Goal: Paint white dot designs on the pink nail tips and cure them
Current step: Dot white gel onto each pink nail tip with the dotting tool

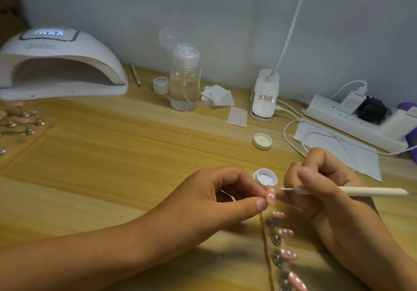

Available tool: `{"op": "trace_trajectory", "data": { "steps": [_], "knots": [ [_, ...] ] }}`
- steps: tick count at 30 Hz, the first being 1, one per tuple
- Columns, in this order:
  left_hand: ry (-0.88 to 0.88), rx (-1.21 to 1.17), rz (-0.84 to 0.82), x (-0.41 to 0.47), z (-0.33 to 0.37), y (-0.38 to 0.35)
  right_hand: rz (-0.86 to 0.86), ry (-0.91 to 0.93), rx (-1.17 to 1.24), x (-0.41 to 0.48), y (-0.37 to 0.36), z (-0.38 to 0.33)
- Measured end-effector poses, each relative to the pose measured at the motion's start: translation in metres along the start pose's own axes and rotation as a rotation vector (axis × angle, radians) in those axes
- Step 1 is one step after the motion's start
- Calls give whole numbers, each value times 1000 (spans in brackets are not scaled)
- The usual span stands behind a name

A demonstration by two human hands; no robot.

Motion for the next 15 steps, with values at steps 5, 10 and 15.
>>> {"op": "trace_trajectory", "data": {
  "steps": [5, 10, 15],
  "knots": [
    [1, -12, 9, 0, -1, 0, 112, 93, -131, 6, 15, 0],
    [0, -27, 6, 1, 1, 0, 119, 169, -383, 9, 18, -4],
    [-2, -25, 0, 0, 1, 0, 45, 217, -622, 6, 12, -2]
  ]
}}
Point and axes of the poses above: each hand's wrist, its own x-axis towards the middle knuckle, its own y-axis out of the back of the hand, z = x × y, the point moved 3 cm from there along x, towards the middle knuckle, and after that the axes turned 8 degrees about y, right-handed, at the moved point
